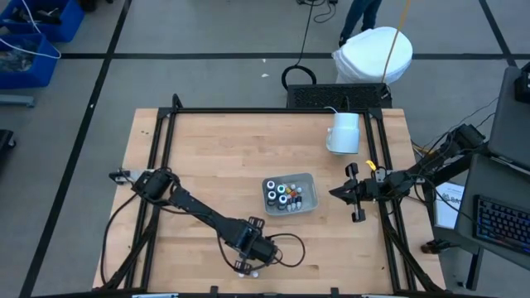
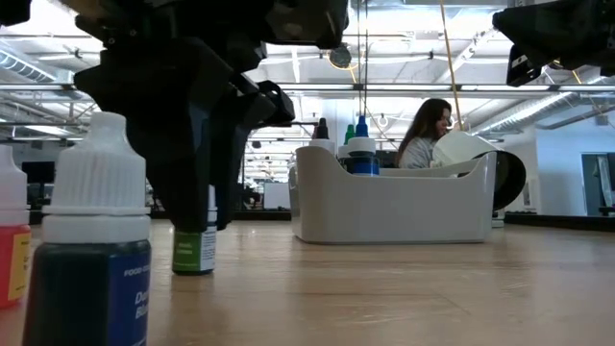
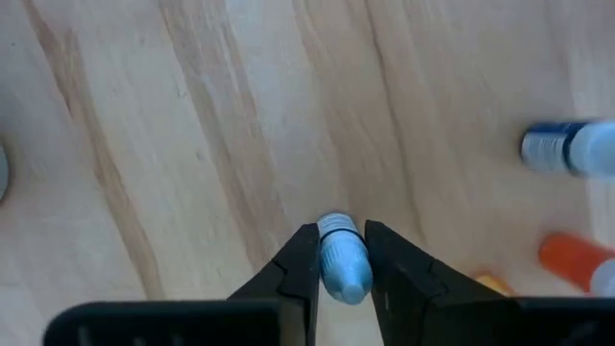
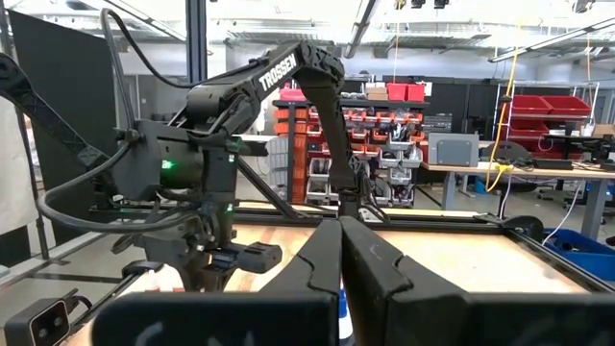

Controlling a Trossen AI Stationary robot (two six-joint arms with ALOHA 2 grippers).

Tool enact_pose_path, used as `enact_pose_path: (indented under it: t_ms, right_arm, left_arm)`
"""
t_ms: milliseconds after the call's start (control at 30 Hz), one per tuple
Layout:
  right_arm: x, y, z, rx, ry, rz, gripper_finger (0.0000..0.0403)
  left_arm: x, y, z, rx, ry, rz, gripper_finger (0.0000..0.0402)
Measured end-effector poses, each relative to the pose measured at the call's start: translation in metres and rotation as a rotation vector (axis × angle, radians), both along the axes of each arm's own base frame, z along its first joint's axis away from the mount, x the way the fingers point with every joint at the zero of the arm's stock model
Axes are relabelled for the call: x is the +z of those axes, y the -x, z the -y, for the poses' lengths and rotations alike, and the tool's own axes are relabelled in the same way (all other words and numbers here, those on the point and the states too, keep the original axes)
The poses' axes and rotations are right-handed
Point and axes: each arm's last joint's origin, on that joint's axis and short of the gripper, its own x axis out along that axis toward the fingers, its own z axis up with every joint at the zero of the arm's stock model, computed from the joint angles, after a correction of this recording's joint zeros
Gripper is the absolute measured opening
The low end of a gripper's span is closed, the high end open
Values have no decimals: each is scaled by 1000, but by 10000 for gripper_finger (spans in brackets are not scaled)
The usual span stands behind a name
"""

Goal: Pick & Place food coloring
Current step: Put the small green food coloring into the gray bin

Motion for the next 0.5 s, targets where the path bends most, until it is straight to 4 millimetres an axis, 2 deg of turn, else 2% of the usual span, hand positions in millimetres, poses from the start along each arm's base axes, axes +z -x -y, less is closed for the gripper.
enact_pose_path:
  t_ms: [100, 167, 300, 500]
  right_arm:
    - [0, 0, 0, 0, 0, 0, 0]
    - [0, 0, 0, 0, 0, 0, 0]
    - [0, 0, 0, 0, 0, 0, 0]
    - [0, 0, 0, 0, 0, 0, 0]
  left_arm:
    - [8, 1, -2, 1, -19, -41, 72]
    - [21, -2, -4, 37, -22, -56, 77]
    - [58, -8, -13, 103, -48, -59, 75]
    - [119, -21, -32, 137, -26, 47, 71]
